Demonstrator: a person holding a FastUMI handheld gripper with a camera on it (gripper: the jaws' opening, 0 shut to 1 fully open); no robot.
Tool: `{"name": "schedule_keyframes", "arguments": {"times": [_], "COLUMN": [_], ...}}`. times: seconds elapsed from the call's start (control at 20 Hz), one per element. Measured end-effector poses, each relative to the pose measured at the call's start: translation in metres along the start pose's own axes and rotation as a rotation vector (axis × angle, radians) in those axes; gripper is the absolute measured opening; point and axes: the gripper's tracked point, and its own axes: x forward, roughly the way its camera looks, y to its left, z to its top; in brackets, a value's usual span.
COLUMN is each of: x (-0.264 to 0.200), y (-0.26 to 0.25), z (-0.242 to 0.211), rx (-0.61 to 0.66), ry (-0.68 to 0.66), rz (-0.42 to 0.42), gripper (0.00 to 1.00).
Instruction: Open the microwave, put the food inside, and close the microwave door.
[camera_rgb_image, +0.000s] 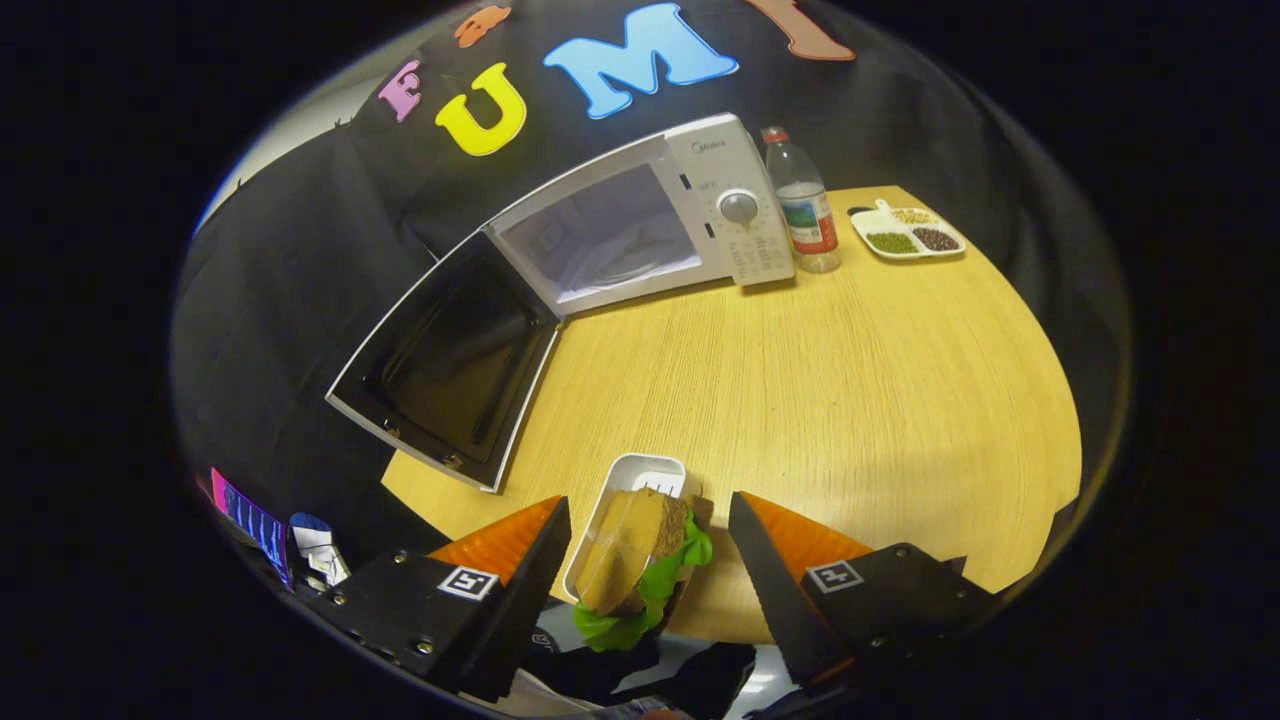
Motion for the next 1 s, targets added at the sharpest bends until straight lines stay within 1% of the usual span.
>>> {"name": "schedule_keyframes", "arguments": {"times": [0.35, 0.45, 0.5, 0.55, 0.7, 0.75, 0.8, 1.0], "x": [0.010, 0.015, 0.014, 0.014, 0.015, 0.013, 0.015, -0.002], "y": [-0.006, -0.008, -0.007, -0.007, 0.001, -0.001, 0.001, 0.005], "z": [-0.032, -0.033, -0.032, -0.031, -0.028, -0.026, -0.025, -0.014], "rx": [0.087, 0.116, 0.133, 0.155, 0.235, 0.273, 0.296, 0.312], "ry": [0.126, 0.145, 0.149, 0.152, 0.174, 0.169, 0.173, 0.143], "rz": [0.051, 0.058, 0.064, 0.072, 0.118, 0.121, 0.132, 0.147], "gripper": [0.97, 0.94, 0.81, 0.76, 0.44, 0.44, 0.29, 0.29]}}
